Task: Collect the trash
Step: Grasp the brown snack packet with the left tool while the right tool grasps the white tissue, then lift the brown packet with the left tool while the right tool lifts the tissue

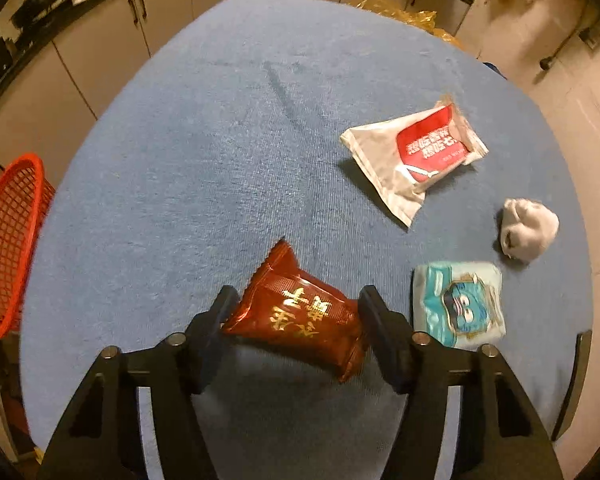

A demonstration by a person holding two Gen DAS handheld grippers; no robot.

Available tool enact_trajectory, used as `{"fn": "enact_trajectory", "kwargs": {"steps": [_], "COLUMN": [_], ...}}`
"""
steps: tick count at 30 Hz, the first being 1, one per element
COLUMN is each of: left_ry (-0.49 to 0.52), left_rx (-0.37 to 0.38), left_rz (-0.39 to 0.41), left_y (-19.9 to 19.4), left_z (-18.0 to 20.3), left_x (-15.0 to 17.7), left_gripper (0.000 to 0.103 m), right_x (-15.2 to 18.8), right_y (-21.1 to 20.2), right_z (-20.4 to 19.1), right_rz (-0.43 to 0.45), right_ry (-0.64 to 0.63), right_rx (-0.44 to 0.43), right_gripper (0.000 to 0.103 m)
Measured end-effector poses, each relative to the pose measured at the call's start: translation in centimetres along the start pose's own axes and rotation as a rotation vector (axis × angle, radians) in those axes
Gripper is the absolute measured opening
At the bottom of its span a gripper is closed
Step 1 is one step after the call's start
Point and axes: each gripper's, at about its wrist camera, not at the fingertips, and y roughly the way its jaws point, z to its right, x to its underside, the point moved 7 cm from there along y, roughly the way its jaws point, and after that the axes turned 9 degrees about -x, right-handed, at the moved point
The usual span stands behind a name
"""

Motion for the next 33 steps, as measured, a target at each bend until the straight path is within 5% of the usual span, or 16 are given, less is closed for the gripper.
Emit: {"fn": "enact_trajectory", "kwargs": {"steps": [9,13,15,18,24,33], "left_ry": [0.074,0.086,0.082,0.064,0.088,0.213], "left_rx": [0.004,0.004,0.008,0.015,0.051,0.063], "left_rz": [0.047,0.023,0.013,0.01,0.012,0.019], "left_y": [-3.4,-3.6,-3.5,-3.0,-2.3,-0.7], "left_z": [-1.0,-1.2,-1.4,-1.7,-2.5,-1.1], "left_x": [3.5,4.6,5.2,5.0,3.8,4.3], "left_gripper": [0.038,0.037,0.041,0.062,0.063,0.063], "right_x": [-5.6,-8.0,-8.8,-9.4,-8.9,-5.4], "right_y": [4.9,8.0,9.6,11.6,12.2,6.7], "right_z": [-1.6,-1.5,-1.7,-1.6,-2.7,-5.7], "right_rz": [-0.013,-0.027,-0.042,-0.064,-0.08,0.003], "right_ry": [-0.016,-0.009,-0.029,-0.061,-0.049,-0.009], "right_rx": [-0.056,-0.049,-0.035,0.001,-0.015,-0.078], "right_gripper": [0.071,0.071,0.071,0.071,0.036,0.035]}}
